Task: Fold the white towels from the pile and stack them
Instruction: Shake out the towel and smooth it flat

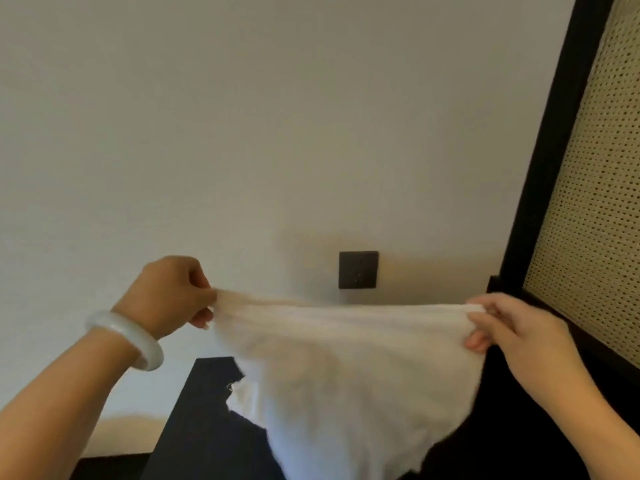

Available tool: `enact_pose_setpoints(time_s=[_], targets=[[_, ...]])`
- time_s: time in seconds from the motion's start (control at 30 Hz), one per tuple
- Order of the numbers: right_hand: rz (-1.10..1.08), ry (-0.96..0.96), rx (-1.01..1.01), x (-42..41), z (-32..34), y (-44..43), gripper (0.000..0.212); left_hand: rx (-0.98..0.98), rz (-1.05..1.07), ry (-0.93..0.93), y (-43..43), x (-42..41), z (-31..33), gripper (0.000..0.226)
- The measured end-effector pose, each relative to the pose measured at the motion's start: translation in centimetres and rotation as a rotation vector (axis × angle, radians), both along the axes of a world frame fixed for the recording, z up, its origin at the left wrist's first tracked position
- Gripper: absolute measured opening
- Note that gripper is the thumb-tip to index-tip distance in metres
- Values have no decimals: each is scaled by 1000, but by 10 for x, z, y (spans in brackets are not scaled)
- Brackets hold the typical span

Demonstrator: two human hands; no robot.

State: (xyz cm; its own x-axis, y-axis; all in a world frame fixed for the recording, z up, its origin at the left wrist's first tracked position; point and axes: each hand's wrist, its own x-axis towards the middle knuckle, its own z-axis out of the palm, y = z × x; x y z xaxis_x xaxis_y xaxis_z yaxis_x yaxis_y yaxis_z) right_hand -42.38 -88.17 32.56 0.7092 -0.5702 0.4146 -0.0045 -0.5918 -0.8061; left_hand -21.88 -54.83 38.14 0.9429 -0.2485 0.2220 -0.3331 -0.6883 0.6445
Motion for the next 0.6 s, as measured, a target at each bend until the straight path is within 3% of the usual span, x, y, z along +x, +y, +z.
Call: enact_pose_setpoints(time_s=[0.27, 0.43, 0.53, 0.6], targets=[[90, 83, 56, -13, 6, 10, 17, 46, -95, 160, 27, -9, 6, 12], [134, -37, 44, -36, 18, 11, 18, 106, -13, -5, 37, -25, 18, 13], [158, -17, 55, -46, 21, 10, 47, 98, 17, -11, 38, -32, 21, 12], [134, -10, 37, -45, 19, 10, 39, 73, 6, -10, 36, -32, 19, 10]])
